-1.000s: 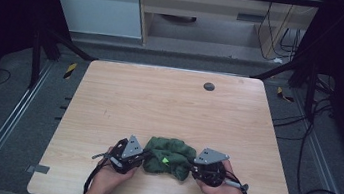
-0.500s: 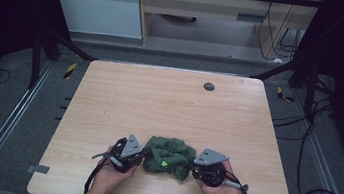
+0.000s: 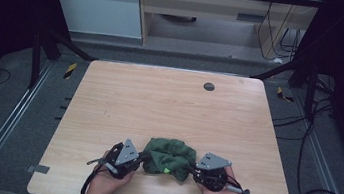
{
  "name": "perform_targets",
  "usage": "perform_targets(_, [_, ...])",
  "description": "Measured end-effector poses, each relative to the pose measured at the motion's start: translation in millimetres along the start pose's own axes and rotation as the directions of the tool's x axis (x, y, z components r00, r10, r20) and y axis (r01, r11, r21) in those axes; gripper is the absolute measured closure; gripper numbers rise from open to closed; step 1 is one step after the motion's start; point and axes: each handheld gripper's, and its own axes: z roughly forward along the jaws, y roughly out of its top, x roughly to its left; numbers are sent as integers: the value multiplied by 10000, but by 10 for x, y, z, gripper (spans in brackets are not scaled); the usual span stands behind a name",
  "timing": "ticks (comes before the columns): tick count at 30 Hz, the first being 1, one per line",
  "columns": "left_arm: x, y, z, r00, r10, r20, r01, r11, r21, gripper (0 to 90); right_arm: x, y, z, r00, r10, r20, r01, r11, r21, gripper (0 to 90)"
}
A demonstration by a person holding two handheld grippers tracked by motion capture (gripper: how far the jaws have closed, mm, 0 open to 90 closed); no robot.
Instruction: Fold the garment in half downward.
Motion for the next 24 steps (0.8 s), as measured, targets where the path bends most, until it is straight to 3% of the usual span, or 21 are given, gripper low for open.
perform_targets(7, [-77,-65,-48,9997,121,229,-127,9997,228,865,-2,-14,-12,9999,48,-92,-48,10000,-23,786])
perform_targets(12, [-93,-168,-154,9990,-291,353,280,9991,328,738,38,-50,-68,9997,197,-157,-196,9998,108,650])
perform_targets(15, [-76,-226,-203,9989,-442,146,435,9981,446,626,41,-72,-103,9994,320,-142,-316,9991,285,560])
perform_targets(20, [68,-274,-192,9956,-802,-476,836,9937,746,370,-14,-99,-119,9972,717,214,-726,9963,463,355])
perform_targets(24, [215,-324,-158,9850,-1512,-836,1595,9817,1042,203,-117,-133,-118,9902,1109,844,-1160,9915,582,205])
